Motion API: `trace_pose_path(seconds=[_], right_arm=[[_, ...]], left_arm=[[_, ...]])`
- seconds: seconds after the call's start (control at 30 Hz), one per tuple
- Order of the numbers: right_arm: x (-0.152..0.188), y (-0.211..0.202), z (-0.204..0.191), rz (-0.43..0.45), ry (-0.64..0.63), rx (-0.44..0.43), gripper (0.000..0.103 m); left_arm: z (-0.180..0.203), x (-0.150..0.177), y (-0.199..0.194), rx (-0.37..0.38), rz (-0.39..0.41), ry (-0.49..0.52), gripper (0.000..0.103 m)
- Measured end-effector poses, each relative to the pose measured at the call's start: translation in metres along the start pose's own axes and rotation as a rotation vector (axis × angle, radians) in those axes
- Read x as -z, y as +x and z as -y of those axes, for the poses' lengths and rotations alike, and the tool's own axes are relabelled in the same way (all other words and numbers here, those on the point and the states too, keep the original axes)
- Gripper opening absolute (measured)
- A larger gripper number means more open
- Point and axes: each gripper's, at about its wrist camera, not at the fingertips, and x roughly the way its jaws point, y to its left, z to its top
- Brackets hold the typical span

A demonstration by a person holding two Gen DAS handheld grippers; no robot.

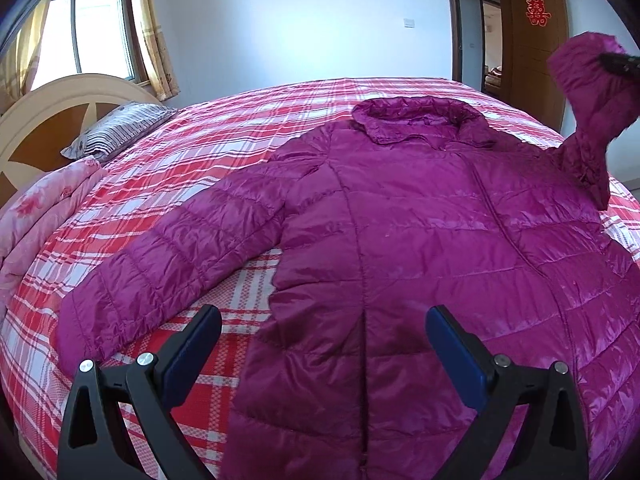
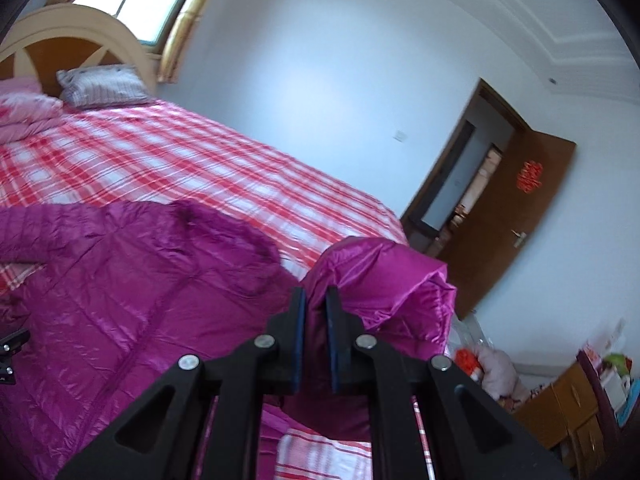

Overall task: Fold large clothes
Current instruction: 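Lift the sleeve with the right tool and fold it across the jacket body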

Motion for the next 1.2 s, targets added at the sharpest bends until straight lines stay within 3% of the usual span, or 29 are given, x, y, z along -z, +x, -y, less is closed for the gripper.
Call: trace_pose_path(seconds=[0.3, 0.63, 0.7, 0.73, 0.77, 0.93, 1.1, 1.2], right_arm=[[0.008, 0.035, -0.09, -0.05, -0.017, -0.173, 0.01], [0.017, 0.048, -0.144, -0.07, -0.019, -0.322, 0.01], [0.015, 0.044, -0.135, -0.074, 0.026, -0.368, 0.033], [0.014, 0.04, -0.123, -0.068, 0.063, -0.396, 0.062], [0.014, 0.035, -0.112, -0.05, 0.097, -0.402, 0.082], [0.021, 0.006, -0.042, 0.02, 0.215, -0.31, 0.085], [0.049, 0.004, 0.0, -0.028, 0.291, -0.214, 0.088], [0.071, 0.01, 0.009, -0.078, 0.314, -0.211, 0.088]], left_arm=[[-0.018, -0.001, 0.008, -0.048, -0.016, -0.006, 0.102], [-0.029, -0.004, 0.016, -0.084, -0.036, -0.022, 0.102], [-0.028, -0.011, 0.013, -0.082, -0.023, -0.019, 0.102], [-0.026, -0.017, 0.012, -0.082, -0.015, -0.014, 0.102], [-0.024, -0.025, 0.01, -0.068, -0.006, -0.01, 0.102], [0.006, -0.066, 0.011, 0.103, -0.018, -0.002, 0.102], [0.059, -0.1, 0.026, 0.256, -0.029, 0.036, 0.102], [0.087, -0.108, 0.049, 0.225, -0.04, 0.068, 0.102]])
